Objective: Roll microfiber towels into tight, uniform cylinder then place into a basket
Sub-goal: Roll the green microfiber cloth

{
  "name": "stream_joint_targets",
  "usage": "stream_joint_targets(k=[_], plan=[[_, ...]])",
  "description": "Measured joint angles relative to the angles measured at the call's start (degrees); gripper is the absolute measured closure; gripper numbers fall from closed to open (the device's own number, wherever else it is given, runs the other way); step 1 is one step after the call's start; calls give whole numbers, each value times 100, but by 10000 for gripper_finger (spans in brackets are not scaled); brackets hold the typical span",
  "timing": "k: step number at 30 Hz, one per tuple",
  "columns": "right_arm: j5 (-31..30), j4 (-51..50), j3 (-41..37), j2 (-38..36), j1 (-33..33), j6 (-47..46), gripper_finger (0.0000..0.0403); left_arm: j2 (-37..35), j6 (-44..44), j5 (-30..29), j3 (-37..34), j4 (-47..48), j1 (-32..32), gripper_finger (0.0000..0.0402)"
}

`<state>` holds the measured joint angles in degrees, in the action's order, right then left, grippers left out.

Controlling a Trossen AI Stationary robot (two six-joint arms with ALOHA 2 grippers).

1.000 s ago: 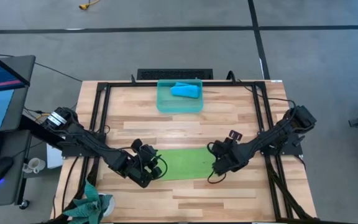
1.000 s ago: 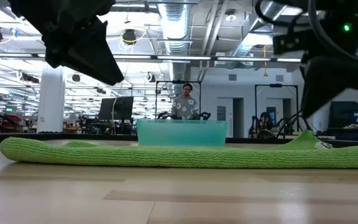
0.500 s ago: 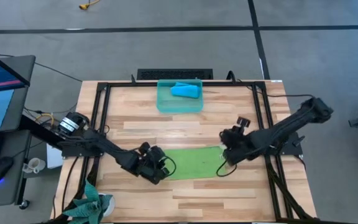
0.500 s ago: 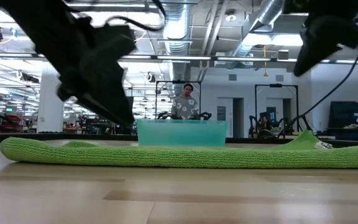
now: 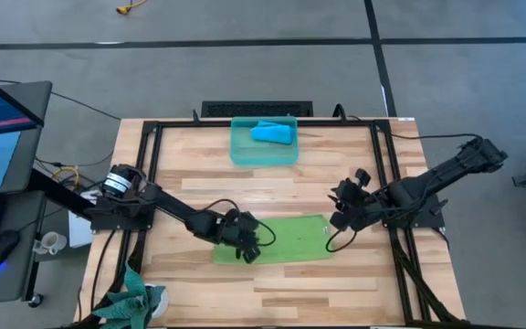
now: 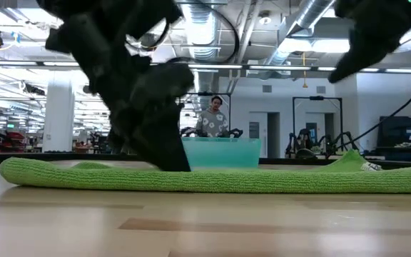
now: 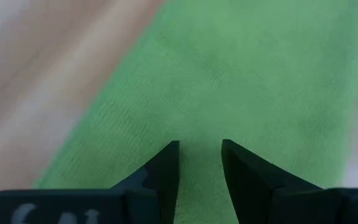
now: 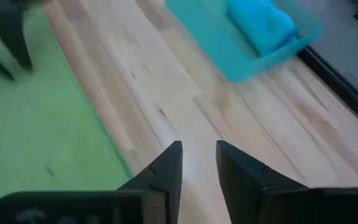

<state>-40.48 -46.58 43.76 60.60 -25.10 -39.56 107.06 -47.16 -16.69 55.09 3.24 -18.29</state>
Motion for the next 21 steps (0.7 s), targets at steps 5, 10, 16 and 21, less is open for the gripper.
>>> stream_joint_targets(k=[5, 10, 16, 21], plan=[[42, -345, 38, 23, 125, 270, 282, 151, -58, 95, 24, -26, 27, 288], [370, -292, 232, 19, 308, 541, 283, 103, 578, -40, 6, 115, 86, 288], [557, -276, 241, 19, 306, 552, 283, 95, 1437, -83, 95, 988, 437, 288], [596, -265, 243, 19, 302, 517, 283, 118, 1440, -722, 553, 2381, 688, 288]])
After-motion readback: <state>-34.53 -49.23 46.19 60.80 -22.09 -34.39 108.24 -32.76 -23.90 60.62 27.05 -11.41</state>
